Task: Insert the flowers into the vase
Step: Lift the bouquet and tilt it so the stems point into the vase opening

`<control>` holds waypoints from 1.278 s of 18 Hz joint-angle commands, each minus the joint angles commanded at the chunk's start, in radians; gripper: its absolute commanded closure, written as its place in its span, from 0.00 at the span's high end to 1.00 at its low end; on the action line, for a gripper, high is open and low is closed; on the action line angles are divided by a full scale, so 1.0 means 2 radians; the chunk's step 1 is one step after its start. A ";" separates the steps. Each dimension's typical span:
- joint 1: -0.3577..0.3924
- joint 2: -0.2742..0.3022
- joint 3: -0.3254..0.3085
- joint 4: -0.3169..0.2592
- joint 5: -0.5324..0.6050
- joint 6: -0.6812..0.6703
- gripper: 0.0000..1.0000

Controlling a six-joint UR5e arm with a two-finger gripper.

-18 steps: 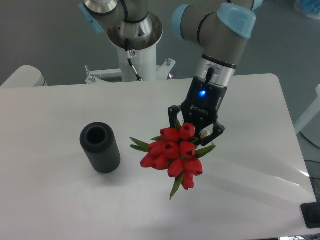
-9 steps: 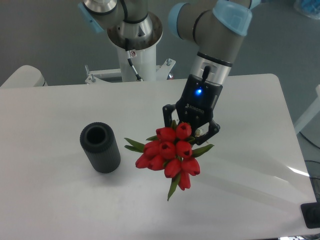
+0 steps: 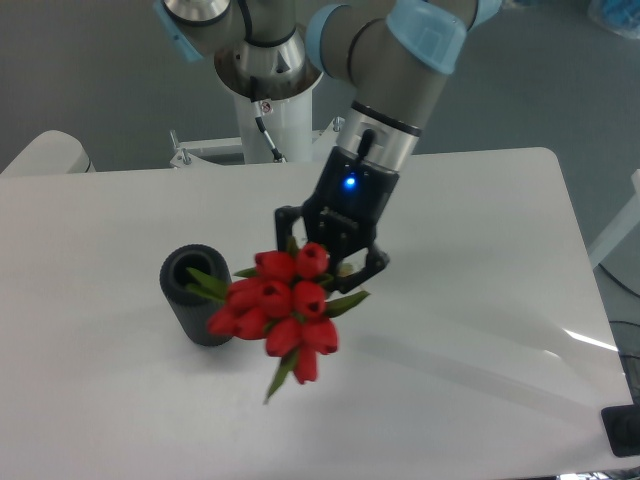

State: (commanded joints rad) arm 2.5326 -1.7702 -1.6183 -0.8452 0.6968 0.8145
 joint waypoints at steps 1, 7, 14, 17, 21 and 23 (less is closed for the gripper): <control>0.000 0.000 -0.002 0.003 -0.021 0.001 0.22; -0.008 0.001 -0.009 0.018 -0.140 0.021 0.21; -0.026 0.010 -0.021 0.022 -0.178 0.047 0.21; -0.027 0.015 -0.021 0.021 -0.182 0.046 0.21; -0.035 0.041 -0.043 0.021 -0.181 0.047 0.21; -0.035 0.049 -0.057 0.022 -0.181 0.047 0.21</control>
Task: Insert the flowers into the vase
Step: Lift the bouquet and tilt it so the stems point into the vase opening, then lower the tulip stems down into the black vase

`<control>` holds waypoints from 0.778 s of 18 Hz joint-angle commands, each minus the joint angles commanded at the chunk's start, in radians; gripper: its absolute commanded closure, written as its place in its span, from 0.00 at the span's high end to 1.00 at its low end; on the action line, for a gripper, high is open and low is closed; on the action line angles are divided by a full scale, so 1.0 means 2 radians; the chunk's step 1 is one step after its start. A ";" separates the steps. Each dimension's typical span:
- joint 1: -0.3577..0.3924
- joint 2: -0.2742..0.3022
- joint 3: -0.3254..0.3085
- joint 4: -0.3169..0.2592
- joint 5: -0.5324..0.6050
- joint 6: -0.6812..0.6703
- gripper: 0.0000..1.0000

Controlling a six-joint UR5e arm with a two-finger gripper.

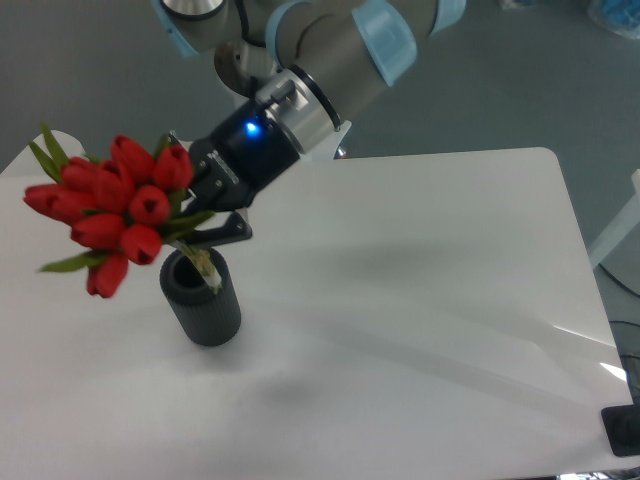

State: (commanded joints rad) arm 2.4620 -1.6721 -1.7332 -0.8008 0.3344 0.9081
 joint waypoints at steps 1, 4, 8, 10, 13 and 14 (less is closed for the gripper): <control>-0.001 0.006 -0.008 0.000 0.000 0.001 0.21; -0.001 0.015 -0.035 0.000 0.001 0.029 0.21; -0.008 0.014 -0.042 0.000 0.001 0.034 0.21; -0.010 0.013 -0.044 0.000 0.001 0.038 0.21; -0.016 0.010 -0.048 0.000 0.002 0.043 0.21; -0.017 0.010 -0.053 0.000 0.002 0.047 0.21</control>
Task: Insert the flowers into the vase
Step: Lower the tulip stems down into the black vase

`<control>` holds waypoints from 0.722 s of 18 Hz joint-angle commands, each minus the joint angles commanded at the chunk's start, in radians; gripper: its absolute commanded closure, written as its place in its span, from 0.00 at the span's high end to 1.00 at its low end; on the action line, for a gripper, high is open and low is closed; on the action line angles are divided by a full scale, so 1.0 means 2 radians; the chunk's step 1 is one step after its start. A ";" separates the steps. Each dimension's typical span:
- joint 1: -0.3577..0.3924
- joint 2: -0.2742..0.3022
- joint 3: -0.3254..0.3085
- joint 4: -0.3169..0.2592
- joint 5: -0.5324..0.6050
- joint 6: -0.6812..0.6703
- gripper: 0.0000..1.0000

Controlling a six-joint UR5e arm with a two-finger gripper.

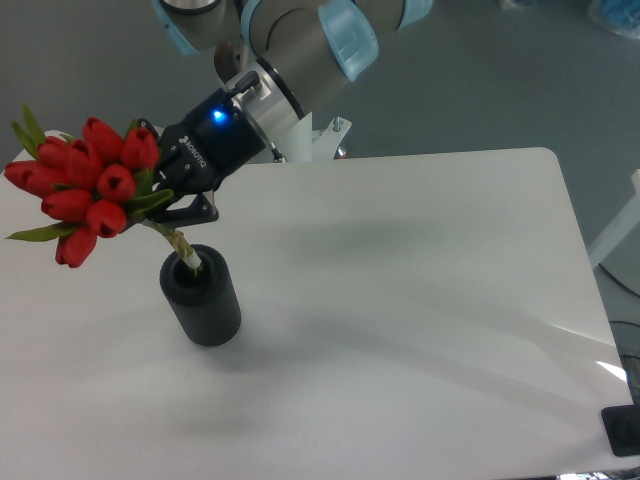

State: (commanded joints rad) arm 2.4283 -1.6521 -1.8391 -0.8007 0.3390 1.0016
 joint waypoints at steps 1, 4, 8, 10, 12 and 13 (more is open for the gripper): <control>0.000 0.001 -0.005 0.000 0.000 0.004 0.21; -0.002 -0.002 -0.015 0.001 0.001 0.012 0.21; -0.008 -0.023 -0.018 0.007 0.001 0.023 0.21; -0.011 -0.029 -0.028 0.007 0.002 0.042 0.21; -0.012 -0.034 -0.038 0.007 0.002 0.061 0.21; -0.012 -0.036 -0.044 0.007 0.002 0.067 0.21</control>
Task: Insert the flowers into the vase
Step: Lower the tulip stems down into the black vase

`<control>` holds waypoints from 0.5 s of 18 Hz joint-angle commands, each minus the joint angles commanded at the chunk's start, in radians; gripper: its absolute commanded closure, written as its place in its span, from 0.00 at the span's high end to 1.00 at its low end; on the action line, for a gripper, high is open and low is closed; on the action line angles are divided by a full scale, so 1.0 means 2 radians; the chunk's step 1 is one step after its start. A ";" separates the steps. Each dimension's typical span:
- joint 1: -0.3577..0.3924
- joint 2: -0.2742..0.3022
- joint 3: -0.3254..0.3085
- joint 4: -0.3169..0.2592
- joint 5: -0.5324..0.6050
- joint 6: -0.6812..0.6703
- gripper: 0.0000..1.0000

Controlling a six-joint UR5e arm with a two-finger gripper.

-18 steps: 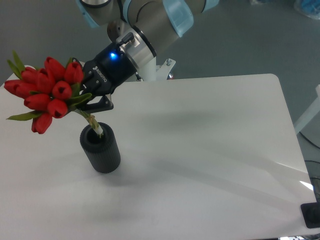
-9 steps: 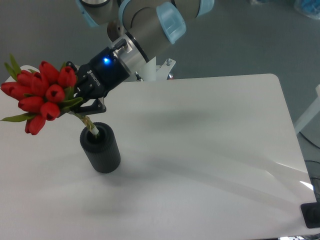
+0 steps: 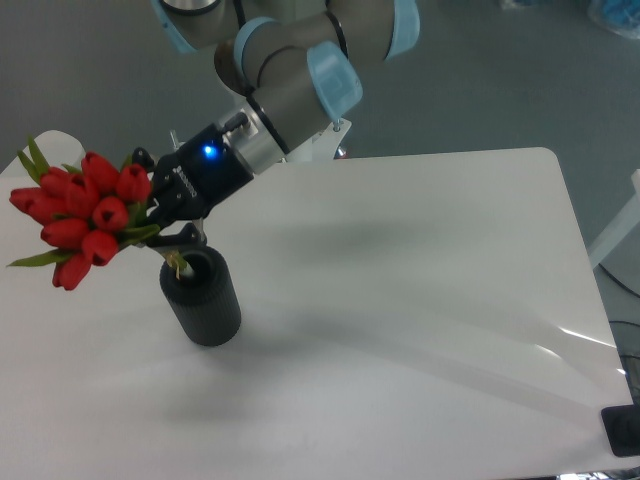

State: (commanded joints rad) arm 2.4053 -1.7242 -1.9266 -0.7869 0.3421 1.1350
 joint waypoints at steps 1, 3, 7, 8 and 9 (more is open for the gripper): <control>0.001 -0.001 -0.005 0.000 0.000 0.005 0.21; 0.001 0.000 -0.008 -0.001 0.001 0.008 0.21; 0.002 -0.010 -0.009 0.000 0.002 0.016 0.19; 0.003 -0.018 -0.009 0.000 0.002 0.023 0.19; 0.005 -0.022 -0.008 0.000 0.002 0.028 0.18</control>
State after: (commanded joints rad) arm 2.4145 -1.7686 -1.9436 -0.7869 0.3451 1.1903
